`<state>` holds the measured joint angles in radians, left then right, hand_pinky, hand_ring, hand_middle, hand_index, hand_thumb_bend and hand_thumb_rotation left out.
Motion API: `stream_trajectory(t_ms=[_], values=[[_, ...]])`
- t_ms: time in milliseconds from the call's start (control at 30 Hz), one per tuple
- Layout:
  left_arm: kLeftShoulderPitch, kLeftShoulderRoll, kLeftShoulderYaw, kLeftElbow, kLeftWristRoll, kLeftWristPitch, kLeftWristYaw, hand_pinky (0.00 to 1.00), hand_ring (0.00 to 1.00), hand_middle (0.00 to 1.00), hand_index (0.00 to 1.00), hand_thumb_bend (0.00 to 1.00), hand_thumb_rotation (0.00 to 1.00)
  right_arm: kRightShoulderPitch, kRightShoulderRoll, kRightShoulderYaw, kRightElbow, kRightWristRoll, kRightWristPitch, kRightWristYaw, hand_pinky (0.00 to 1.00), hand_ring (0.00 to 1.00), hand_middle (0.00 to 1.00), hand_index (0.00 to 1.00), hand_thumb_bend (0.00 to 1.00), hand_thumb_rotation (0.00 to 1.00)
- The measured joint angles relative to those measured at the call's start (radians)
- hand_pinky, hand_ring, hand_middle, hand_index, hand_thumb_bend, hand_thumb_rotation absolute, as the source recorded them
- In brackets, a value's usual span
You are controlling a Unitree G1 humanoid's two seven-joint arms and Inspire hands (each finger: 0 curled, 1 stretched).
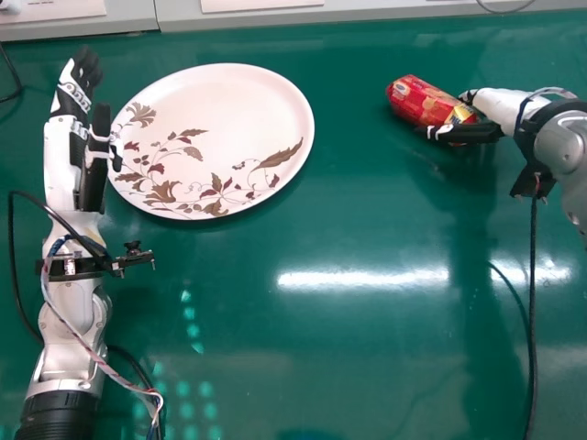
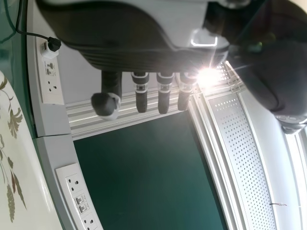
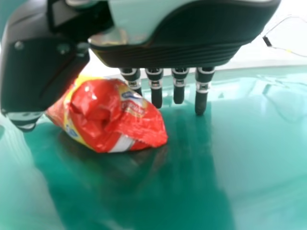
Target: Pick up biscuit and place it in the plate
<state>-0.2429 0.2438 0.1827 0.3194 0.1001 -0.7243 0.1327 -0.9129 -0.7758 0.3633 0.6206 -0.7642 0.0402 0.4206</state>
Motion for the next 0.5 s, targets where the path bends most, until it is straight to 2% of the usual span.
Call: stream_trajectory(t_ms=[33, 67, 100, 133, 167, 233, 333, 500], values=[[0.0, 0.0, 0.0, 0.0, 0.0, 0.0, 0.0, 0.0, 1.0, 1.0, 1.0, 1.0, 0.93, 0.0, 0.003, 0.006, 0.01, -0.013, -0.007, -0.037, 0.65, 0.74, 0.79, 0.8, 0.78, 0.09], [0.0, 0.0, 0.0, 0.0, 0.0, 0.0, 0.0, 0.0, 1.0, 1.0, 1.0, 1.0, 0.93, 0.001, 0.007, 0.007, 0.023, -0.017, -0.019, -0.081, 0.48, 0.6, 0.68, 0.74, 0.64, 0.04], [0.001, 0.0, 0.0, 0.0, 0.0, 0.0, 0.0, 0.0, 1.0, 1.0, 1.0, 1.0, 0.93, 0.004, 0.012, 0.007, 0.033, -0.02, -0.034, -0.137, 0.38, 0.51, 0.59, 0.66, 0.56, 0.02], [0.001, 0.0, 0.0, 0.0, 0.0, 0.0, 0.0, 0.0, 1.0, 1.0, 1.0, 1.0, 0.92, 0.006, 0.017, 0.007, 0.044, -0.026, -0.051, -0.19, 0.32, 0.45, 0.53, 0.59, 0.52, 0.01], [0.001, 0.0, 0.0, 0.0, -0.001, -0.001, 0.0, 0.0, 1.0, 1.0, 1.0, 1.0, 0.92, 0.007, 0.021, 0.01, 0.056, -0.037, -0.063, -0.233, 0.33, 0.44, 0.5, 0.57, 0.51, 0.01], [0.001, 0.0, 0.0, 0.0, -0.002, -0.002, 0.0, 0.0, 1.0, 1.0, 1.0, 1.0, 0.92, 0.009, 0.024, 0.032, 0.08, -0.071, -0.091, -0.306, 0.19, 0.4, 0.46, 0.53, 0.51, 0.0], [0.001, 0.0, 0.0, -0.001, -0.002, -0.002, 0.0, 0.0, 1.0, 1.0, 1.0, 1.0, 0.92, 0.01, 0.023, 0.057, 0.12, -0.113, -0.143, -0.408, 0.1, 0.39, 0.46, 0.52, 0.51, 0.0], [0.002, 0.0, 0.0, -0.002, -0.002, -0.002, 0.0, 0.0, 1.0, 1.0, 1.0, 1.0, 0.92, 0.012, 0.021, 0.062, 0.148, -0.127, -0.186, -0.488, 0.07, 0.39, 0.46, 0.51, 0.51, 0.0]])
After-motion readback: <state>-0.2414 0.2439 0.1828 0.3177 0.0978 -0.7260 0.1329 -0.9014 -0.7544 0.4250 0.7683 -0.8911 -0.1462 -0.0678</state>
